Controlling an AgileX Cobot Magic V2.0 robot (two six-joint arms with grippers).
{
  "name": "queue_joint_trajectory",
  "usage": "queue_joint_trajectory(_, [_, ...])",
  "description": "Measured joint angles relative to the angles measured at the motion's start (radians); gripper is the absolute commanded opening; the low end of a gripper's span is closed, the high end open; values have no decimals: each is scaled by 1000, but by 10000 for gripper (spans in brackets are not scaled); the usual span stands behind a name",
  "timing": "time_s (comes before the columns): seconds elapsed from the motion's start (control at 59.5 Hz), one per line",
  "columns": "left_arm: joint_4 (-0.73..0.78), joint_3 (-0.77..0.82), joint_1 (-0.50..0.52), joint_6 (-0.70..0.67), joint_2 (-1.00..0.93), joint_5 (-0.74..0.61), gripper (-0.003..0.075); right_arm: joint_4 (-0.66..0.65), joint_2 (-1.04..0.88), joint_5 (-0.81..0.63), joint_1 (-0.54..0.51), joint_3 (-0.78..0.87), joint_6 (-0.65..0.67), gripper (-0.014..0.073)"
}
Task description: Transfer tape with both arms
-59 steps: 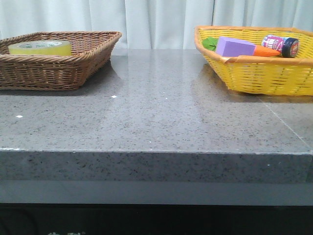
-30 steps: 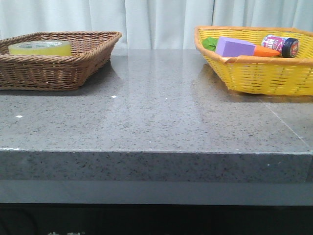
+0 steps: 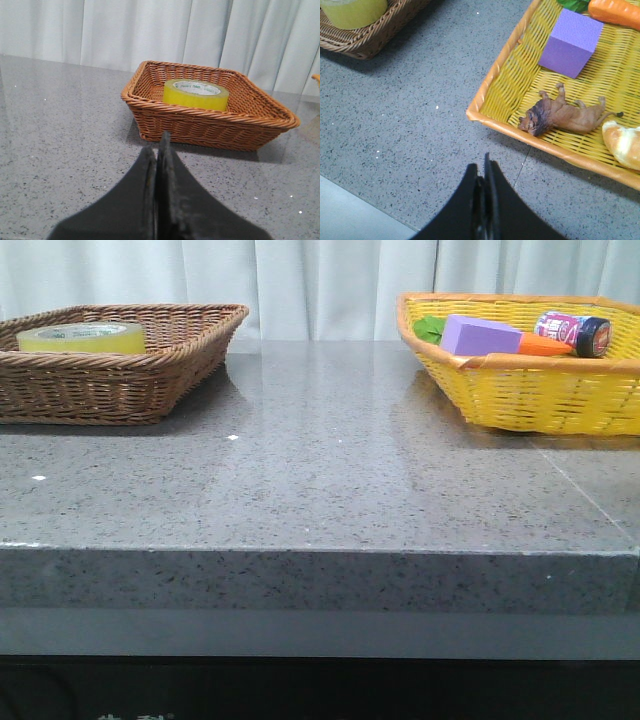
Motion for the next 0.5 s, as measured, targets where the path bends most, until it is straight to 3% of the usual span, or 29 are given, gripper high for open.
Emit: queue_joint_trajectory(0.505, [-26, 0, 0, 50, 0, -10, -20, 0, 0, 0, 0, 0, 1, -68])
